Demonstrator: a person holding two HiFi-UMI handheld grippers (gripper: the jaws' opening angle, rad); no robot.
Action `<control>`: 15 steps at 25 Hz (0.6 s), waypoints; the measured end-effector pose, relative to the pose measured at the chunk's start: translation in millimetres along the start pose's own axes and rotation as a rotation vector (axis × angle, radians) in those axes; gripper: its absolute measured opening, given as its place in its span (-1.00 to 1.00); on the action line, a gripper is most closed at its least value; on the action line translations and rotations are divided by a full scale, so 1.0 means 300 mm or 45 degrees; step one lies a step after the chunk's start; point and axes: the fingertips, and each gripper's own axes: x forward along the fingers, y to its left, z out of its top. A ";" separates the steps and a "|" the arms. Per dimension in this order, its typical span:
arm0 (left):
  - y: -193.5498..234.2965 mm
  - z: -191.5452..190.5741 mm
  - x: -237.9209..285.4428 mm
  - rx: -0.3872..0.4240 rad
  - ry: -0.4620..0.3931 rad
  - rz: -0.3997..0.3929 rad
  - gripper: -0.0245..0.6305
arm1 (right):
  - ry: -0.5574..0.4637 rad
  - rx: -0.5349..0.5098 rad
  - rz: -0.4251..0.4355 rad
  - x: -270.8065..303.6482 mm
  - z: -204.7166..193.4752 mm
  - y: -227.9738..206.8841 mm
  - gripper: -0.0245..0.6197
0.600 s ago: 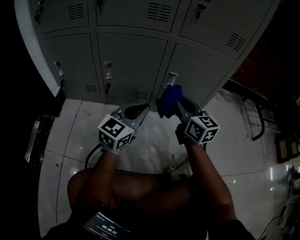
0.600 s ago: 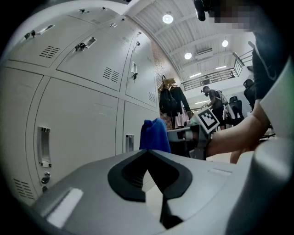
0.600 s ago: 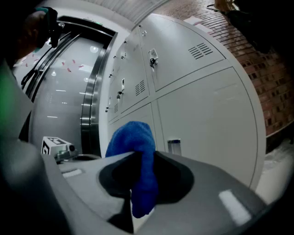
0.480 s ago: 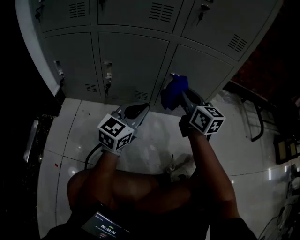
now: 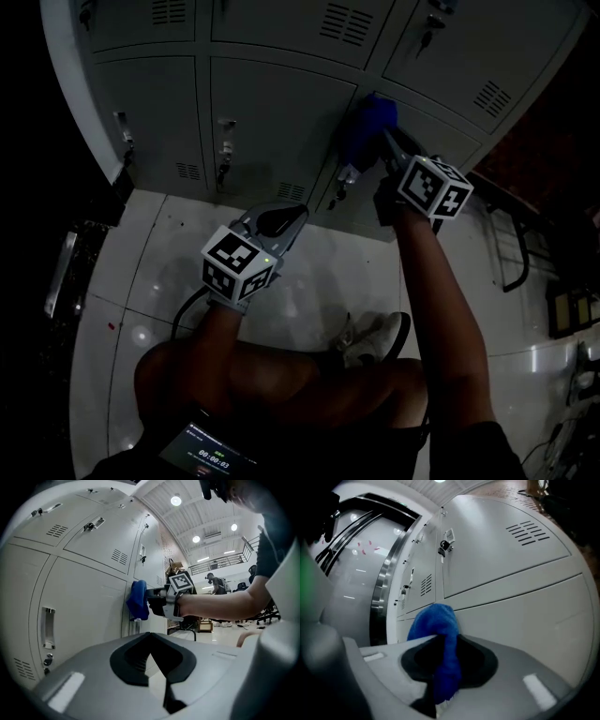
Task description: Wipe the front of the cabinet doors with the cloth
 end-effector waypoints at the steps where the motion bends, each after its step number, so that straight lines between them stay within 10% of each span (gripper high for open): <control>1: 0.001 0.000 0.000 -0.005 -0.002 0.001 -0.93 | -0.007 0.025 -0.001 0.010 0.005 -0.010 -0.69; 15: -0.006 0.004 0.004 -0.022 -0.012 -0.016 -0.92 | -0.030 0.003 -0.118 -0.057 0.022 -0.129 -0.69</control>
